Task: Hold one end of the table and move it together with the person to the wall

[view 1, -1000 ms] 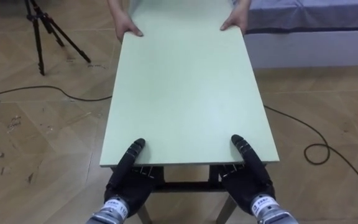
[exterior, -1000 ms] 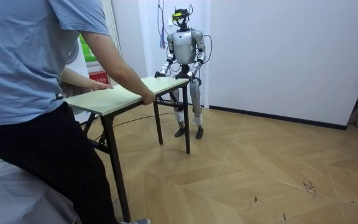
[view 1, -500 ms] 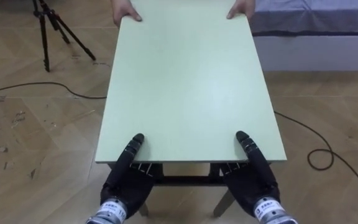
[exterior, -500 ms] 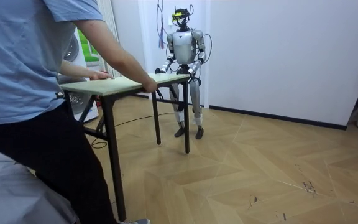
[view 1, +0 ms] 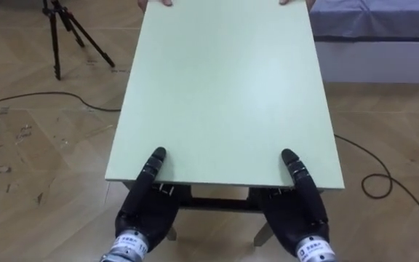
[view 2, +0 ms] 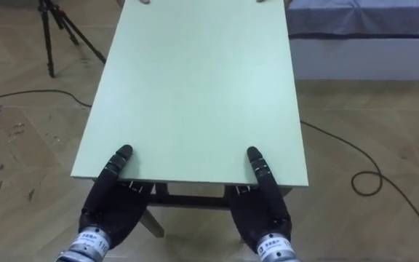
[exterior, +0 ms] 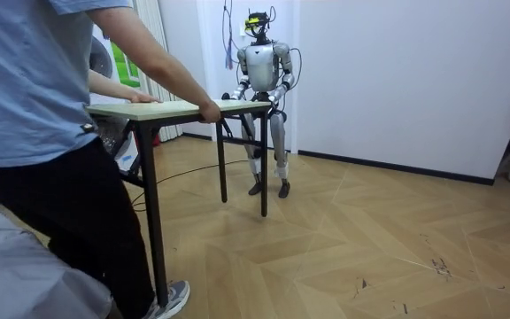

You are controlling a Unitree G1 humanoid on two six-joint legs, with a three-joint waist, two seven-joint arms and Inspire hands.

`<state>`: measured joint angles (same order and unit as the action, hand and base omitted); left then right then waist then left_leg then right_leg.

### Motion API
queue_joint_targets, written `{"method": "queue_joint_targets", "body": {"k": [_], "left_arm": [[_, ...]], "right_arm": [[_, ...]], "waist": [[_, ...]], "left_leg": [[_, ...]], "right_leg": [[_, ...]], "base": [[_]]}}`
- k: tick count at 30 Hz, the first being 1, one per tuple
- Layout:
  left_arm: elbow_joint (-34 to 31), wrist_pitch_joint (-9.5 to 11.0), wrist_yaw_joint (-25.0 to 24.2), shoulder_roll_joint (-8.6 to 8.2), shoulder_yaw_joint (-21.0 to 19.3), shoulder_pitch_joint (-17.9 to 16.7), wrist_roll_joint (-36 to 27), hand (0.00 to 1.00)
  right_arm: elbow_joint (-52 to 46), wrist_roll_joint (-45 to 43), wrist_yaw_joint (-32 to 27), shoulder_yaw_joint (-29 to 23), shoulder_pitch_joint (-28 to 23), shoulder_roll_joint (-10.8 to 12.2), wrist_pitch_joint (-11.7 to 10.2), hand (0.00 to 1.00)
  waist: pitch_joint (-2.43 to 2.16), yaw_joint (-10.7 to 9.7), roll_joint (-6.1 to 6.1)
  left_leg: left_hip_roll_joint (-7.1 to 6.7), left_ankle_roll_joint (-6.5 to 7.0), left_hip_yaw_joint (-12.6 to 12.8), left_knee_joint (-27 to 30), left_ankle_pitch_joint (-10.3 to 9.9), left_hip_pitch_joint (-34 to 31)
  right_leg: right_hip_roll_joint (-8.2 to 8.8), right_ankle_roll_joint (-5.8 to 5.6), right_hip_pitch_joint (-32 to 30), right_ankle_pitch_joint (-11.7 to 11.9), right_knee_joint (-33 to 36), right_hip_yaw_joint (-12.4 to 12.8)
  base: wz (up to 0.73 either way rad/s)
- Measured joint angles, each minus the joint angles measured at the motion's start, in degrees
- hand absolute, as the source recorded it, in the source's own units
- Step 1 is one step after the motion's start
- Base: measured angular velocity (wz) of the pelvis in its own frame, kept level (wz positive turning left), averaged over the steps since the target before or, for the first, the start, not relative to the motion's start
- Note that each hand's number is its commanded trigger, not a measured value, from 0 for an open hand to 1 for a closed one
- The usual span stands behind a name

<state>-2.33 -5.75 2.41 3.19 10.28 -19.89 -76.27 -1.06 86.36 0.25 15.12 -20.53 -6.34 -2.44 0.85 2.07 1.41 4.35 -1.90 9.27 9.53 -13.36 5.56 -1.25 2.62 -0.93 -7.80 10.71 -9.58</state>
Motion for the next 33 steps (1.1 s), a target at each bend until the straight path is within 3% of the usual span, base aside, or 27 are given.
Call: {"method": "queue_joint_targets", "body": {"k": [11,15,18,21,25,27,28,29,30,31,33], "left_arm": [[-0.04,4.56,-1.44,-0.15,3.38,-2.05,0.55,1.0],[-0.01,5.0,-1.5,-0.16,3.56,-2.07,0.45,1.0],[0.16,6.45,-1.63,0.2,4.31,-2.7,0.05,1.0],[0.22,7.63,-1.78,0.66,4.94,-3.01,-0.15,1.0],[0.51,8.22,-1.79,1.24,6.02,-3.14,-0.12,1.0],[0.61,8.49,-1.81,1.43,6.59,-3.18,-0.28,1.0],[0.68,8.75,-1.81,1.37,6.73,-3.2,-0.61,1.0],[0.84,8.79,-1.81,1.33,6.86,-3.4,-0.88,1.0],[0.84,8.8,-1.84,1.42,6.91,-3.85,-0.98,1.0],[0.89,8.77,-2.34,1.42,6.98,-4.58,-1.35,1.0],[0.98,8.77,-3.25,1.59,7.05,-4.41,-1.6,1.0]], "right_arm": [[0.08,-0.19,1.68,2.19,-0.92,-0.75,-3.15,1.0],[0.07,0.04,1.84,2.65,-0.87,-0.85,-3.81,1.0],[0.41,0.12,1.84,4.28,-0.93,-0.96,-5.28,1.0],[0.54,0.86,1.84,5.24,-1.11,-1.16,-5.79,1.0],[1.26,1.13,2.2,5.35,-1.73,-1.27,-5.98,1.0],[1.28,1.29,2.39,5.35,-2.08,-1.32,-6.24,1.0],[1.25,1.28,2.45,5.31,-2.13,-1.34,-6.26,1.0],[1.12,1.26,2.48,5.13,-2.36,-1.58,-6.22,1.0],[1.12,1.2,2.48,5.14,-2.37,-2.21,-6.09,1.0],[1.11,0.98,2.54,5.14,-2.33,-2.53,-5.67,1.0],[1.12,0.97,3.65,5.02,-2.35,-2.55,-5.86,1.0]], "waist": [[0.01,0.2,-0.01],[0.01,0.18,-0.02],[0.24,0.28,-0.49],[0.34,0.46,-1.41],[0.44,1.19,-1.3],[0.36,1.19,-0.97],[0.45,1.04,-0.64],[0.45,1.26,0.17],[0.47,1.55,0.84],[0.36,1.26,2.11],[0.39,0.35,2.65]], "left_leg": [[0.01,0.0,0.02,-0.04,0.0,-0.18],[0.04,0.0,0.0,0.27,0.0,-1.31],[0.19,-0.02,-0.01,1.82,-0.02,-1.83],[0.43,-0.74,-0.21,7.24,-0.55,-4.69],[2.29,-1.54,-3.77,21.07,-1.5,-12.51],[3.38,-1.59,-4.59,24.89,-1.46,-15.01],[4.42,-1.76,-4.55,27.49,-1.56,-16.46],[5.83,-1.88,-4.2,34.14,-1.72,-18.13],[6.34,-1.97,-4.02,38.15,-1.65,-18.16],[6.51,-2.28,-4.38,43.59,-1.76,-17.17],[5.28,-2.47,-4.83,44.65,-1.8,-14.34]], "right_leg": [[0.1,0.0,-0.37,0.0,0.23,-0.48],[0.16,0.01,-1.74,0.0,1.27,-0.6],[0.15,0.02,-2.11,-0.01,2.6,-0.56],[0.1,0.63,-3.27,-0.39,3.78,-0.01],[-0.98,2.34,-4.37,-0.82,5.15,-0.94],[-1.43,3.37,-5.24,-1.2,5.14,-1.79],[-1.86,4.2,-6.09,-1.17,5.26,-3.28],[-2.18,5.11,-6.22,-1.52,5.35,-5.42],[-2.54,5.5,-6.14,-1.41,5.4,-6.33],[-3.27,5.63,-6.33,-0.87,5.46,-7.82],[-3.46,6.28,-8.74,-0.58,7.61,-9.49]], "base": [[0.01],[0.0],[-0.04],[-0.01],[0.05],[0.17],[0.0],[-0.12],[-0.22],[-0.05],[0.24]]}}
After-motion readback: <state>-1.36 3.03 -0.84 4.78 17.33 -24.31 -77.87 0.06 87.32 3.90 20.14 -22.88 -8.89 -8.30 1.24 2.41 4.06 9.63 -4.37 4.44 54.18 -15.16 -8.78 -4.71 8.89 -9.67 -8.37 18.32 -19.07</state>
